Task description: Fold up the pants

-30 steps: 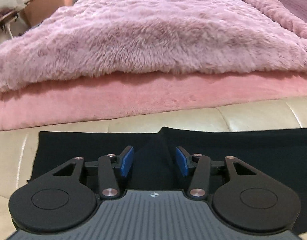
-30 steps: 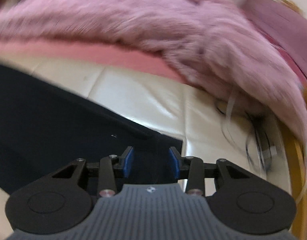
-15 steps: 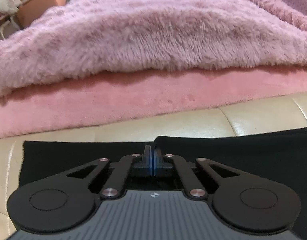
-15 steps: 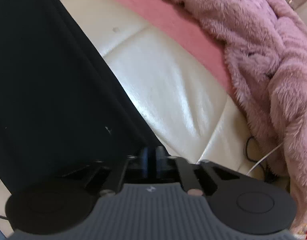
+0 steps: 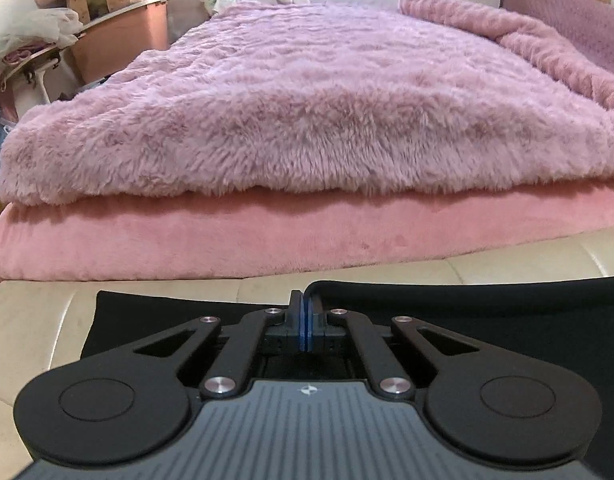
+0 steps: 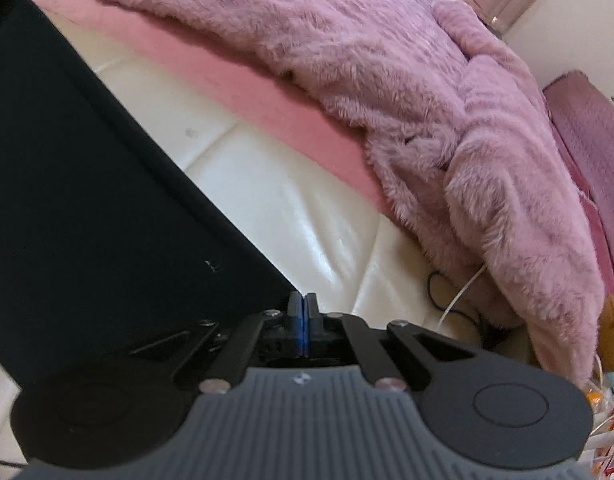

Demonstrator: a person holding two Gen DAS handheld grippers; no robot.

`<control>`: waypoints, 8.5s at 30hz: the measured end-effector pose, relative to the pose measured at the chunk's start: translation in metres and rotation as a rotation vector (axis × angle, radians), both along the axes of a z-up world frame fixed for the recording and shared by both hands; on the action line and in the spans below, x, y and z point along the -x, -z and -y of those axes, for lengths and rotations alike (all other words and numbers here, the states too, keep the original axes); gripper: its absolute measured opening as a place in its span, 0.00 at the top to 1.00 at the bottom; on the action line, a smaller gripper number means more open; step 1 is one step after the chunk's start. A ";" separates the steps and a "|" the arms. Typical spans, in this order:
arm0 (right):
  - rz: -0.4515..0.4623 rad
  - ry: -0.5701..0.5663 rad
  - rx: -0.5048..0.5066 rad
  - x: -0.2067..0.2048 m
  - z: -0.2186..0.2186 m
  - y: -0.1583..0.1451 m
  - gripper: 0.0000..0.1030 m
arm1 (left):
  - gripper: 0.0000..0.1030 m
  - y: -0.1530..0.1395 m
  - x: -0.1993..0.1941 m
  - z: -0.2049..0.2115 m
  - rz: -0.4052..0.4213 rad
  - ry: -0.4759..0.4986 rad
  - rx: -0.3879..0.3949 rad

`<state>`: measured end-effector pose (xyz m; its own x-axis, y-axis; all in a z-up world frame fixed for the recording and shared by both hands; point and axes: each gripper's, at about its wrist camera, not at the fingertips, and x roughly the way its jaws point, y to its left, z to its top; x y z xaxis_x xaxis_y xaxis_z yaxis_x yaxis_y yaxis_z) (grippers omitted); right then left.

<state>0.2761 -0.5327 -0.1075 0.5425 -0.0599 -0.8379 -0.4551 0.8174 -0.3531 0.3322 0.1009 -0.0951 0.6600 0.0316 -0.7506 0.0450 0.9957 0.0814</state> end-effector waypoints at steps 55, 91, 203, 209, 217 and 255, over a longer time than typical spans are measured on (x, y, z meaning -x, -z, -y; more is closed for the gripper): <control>-0.065 0.227 -0.374 0.028 -0.328 0.048 0.61 | 0.99 -0.008 0.151 -0.045 0.082 -0.067 0.126; -0.050 0.249 -0.445 0.013 -0.320 0.035 0.67 | 0.61 0.014 0.056 -0.221 -0.014 -0.484 0.537; -0.190 0.164 -0.592 0.136 -0.293 0.017 0.70 | 0.83 0.040 0.206 0.108 -0.172 0.302 0.354; -0.205 0.149 -0.645 0.136 -0.303 0.016 0.68 | 0.72 0.014 0.203 0.063 -0.107 0.209 0.491; -0.202 0.131 -0.696 0.120 -0.324 0.017 0.68 | 0.47 0.009 0.194 0.006 -0.037 -0.051 0.537; -0.197 0.179 -0.810 0.072 -0.355 0.019 0.55 | 0.52 0.018 0.139 0.013 -0.077 0.032 0.423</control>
